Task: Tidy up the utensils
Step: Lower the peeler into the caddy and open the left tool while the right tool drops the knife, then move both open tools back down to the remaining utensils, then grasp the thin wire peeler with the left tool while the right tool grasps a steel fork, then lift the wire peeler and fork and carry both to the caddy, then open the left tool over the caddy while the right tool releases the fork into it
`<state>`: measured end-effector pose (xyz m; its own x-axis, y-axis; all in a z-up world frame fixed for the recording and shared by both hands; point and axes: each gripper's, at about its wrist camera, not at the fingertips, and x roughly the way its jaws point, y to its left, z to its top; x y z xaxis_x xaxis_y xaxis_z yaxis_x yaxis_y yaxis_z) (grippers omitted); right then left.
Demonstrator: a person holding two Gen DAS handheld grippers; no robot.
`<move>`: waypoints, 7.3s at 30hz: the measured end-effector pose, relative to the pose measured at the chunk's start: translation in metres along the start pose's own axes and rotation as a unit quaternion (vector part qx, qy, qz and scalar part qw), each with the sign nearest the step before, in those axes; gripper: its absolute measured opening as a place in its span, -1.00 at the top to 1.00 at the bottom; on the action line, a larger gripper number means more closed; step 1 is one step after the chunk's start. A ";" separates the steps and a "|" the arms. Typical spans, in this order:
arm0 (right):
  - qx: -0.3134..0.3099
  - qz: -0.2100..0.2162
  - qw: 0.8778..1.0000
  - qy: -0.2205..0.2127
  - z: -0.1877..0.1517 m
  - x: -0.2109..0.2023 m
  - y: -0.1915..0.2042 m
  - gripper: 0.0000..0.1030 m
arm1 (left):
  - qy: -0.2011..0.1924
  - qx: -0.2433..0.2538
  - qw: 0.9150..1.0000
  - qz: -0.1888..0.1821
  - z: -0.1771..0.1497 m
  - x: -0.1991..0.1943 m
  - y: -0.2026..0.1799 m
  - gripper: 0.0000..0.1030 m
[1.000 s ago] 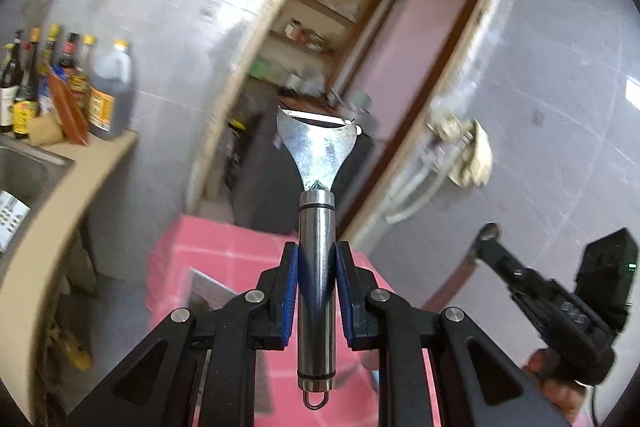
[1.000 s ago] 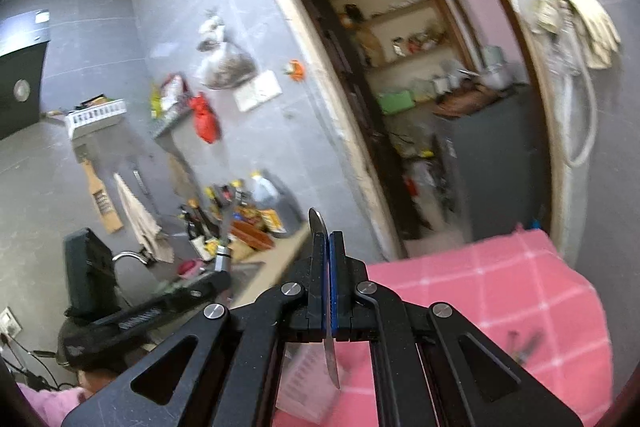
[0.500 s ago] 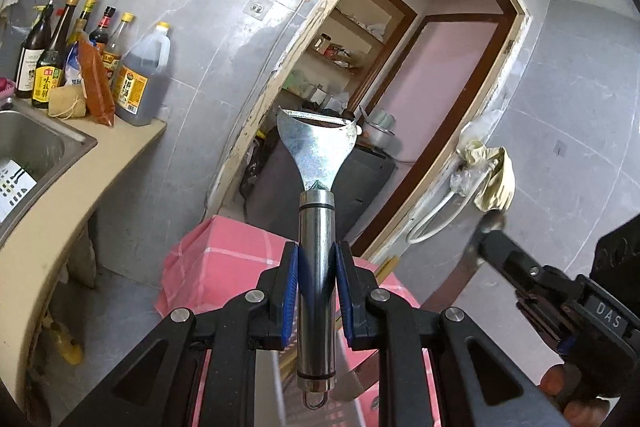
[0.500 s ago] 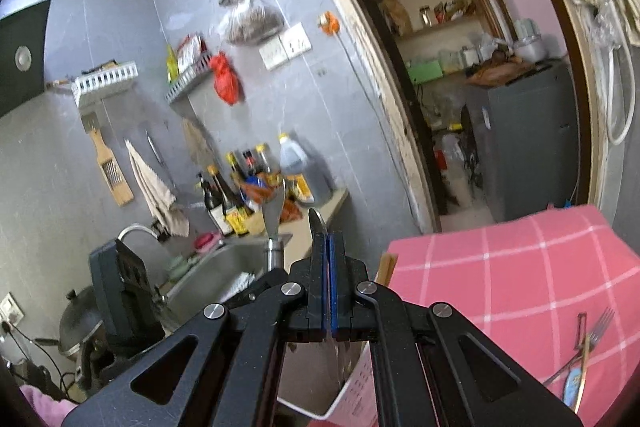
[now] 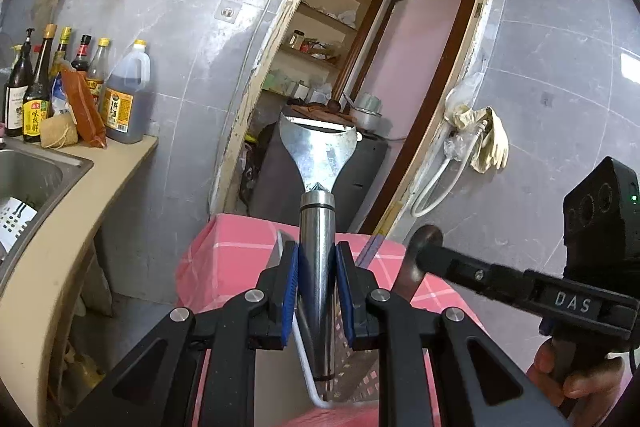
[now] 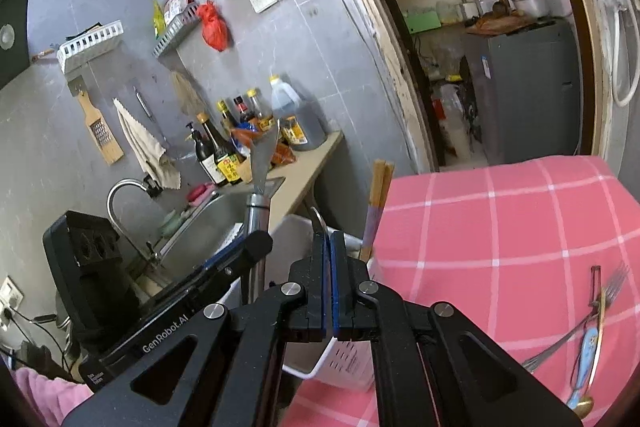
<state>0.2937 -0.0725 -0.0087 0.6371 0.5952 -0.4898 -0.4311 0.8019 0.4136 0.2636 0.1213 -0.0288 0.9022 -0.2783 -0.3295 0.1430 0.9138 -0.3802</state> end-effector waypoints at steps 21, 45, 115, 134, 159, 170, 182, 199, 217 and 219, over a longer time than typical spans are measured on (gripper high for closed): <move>0.002 -0.007 1.000 0.016 -0.009 0.000 -0.004 0.92 | -0.004 -0.001 1.000 0.021 -0.003 0.003 -0.004 0.66; -0.012 -0.152 0.981 -0.122 0.003 -0.120 -0.056 -0.88 | -0.022 0.056 0.995 0.082 0.004 -0.029 -0.078 -0.92; 0.132 -0.059 0.987 0.068 -0.052 -0.006 -0.321 0.88 | 0.282 -0.053 0.956 -0.065 -0.135 0.259 -0.159 0.15; 0.145 -0.069 0.985 0.060 -0.061 -0.032 -0.325 0.88 | 0.371 0.007 0.928 -0.024 -0.124 0.295 -0.192 0.47; 0.115 -0.123 0.985 -0.041 -0.035 -0.085 -0.287 0.95 | 0.237 0.010 0.970 -0.058 -0.082 0.208 -0.186 0.78; 0.036 -0.187 0.979 -0.077 0.002 -0.131 -0.236 0.96 | 0.144 0.009 0.988 -0.063 -0.042 0.146 -0.179 0.78; -0.022 -0.221 0.967 -0.122 0.044 -0.172 -0.181 0.96 | 0.087 -0.006 0.994 -0.068 -0.004 0.098 -0.171 0.78; -0.096 -0.113 0.973 -0.175 0.090 -0.170 -0.042 0.96 | -0.025 -0.002 1.000 -0.005 0.082 -0.003 -0.111 0.78; -0.228 -0.078 0.969 -0.057 0.058 -0.076 0.063 0.96 | -0.067 -0.015 0.994 0.084 0.043 -0.013 -0.028 0.77; -0.226 -0.076 0.970 -0.047 0.054 -0.069 0.063 0.96 | -0.067 -0.013 0.994 0.086 0.038 -0.013 -0.026 0.77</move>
<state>0.2573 -0.0659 0.0925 0.7621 0.4776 -0.4371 -0.5499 0.8339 -0.0476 0.2636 0.1126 0.0187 0.9590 -0.0741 -0.2737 -0.0275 0.9363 -0.3500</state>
